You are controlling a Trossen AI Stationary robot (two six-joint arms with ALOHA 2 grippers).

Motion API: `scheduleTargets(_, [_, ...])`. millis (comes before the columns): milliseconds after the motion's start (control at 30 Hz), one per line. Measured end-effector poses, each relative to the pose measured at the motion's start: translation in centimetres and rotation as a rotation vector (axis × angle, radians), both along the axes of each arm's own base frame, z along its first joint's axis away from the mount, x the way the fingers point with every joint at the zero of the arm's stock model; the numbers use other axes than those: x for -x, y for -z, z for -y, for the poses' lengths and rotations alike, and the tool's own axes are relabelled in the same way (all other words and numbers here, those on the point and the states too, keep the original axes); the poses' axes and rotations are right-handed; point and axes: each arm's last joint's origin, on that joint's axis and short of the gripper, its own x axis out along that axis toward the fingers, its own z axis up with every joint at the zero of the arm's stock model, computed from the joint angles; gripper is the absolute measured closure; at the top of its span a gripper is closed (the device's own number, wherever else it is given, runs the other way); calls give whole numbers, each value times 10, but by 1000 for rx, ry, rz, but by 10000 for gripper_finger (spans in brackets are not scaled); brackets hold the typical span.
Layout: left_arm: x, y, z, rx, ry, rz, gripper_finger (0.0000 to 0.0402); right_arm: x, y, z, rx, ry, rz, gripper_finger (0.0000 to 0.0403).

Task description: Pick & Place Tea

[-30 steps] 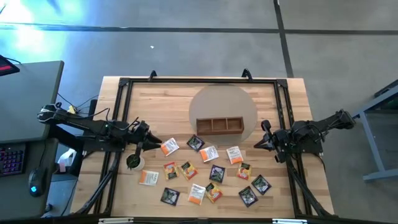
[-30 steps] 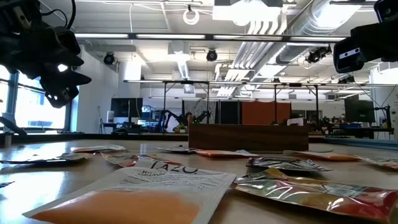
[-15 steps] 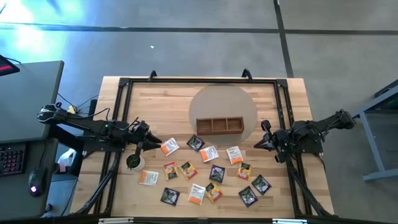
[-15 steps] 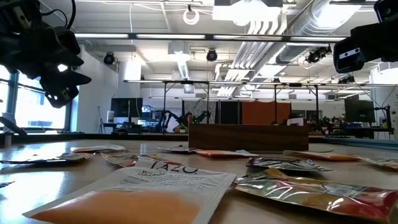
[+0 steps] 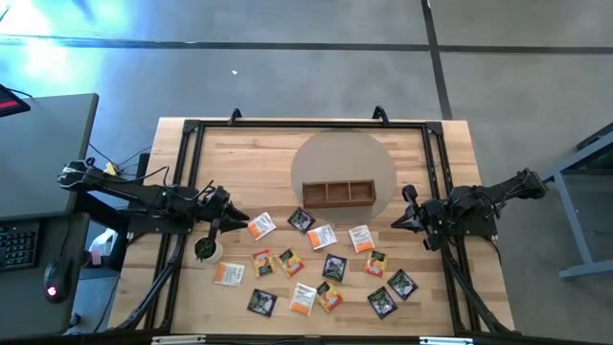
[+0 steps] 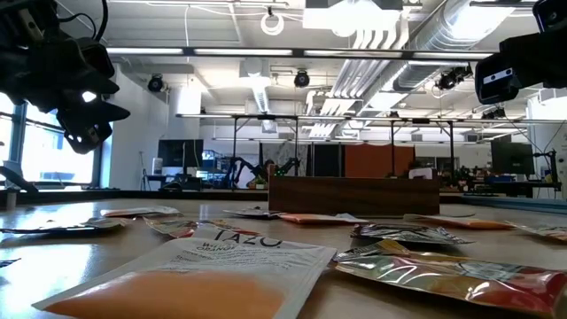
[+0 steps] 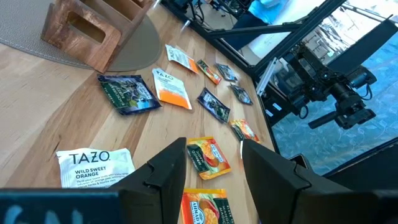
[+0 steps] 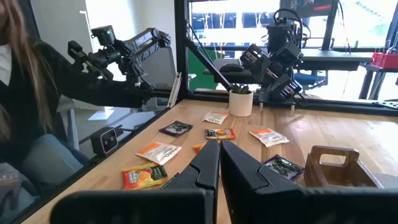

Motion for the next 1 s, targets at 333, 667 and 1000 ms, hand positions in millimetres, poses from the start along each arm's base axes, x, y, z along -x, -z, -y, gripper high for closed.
scheduleTargets(333, [0,0,0,0,0,0,246,0,0,0,0,0,0,391])
scheduleTargets(667, [0,0,0,0,0,0,246,0,0,0,0,0,0,391])
scheduleTargets(1000, [-2,-10,0,-124,-5,132,246,0,0,0,0,0,0,391])
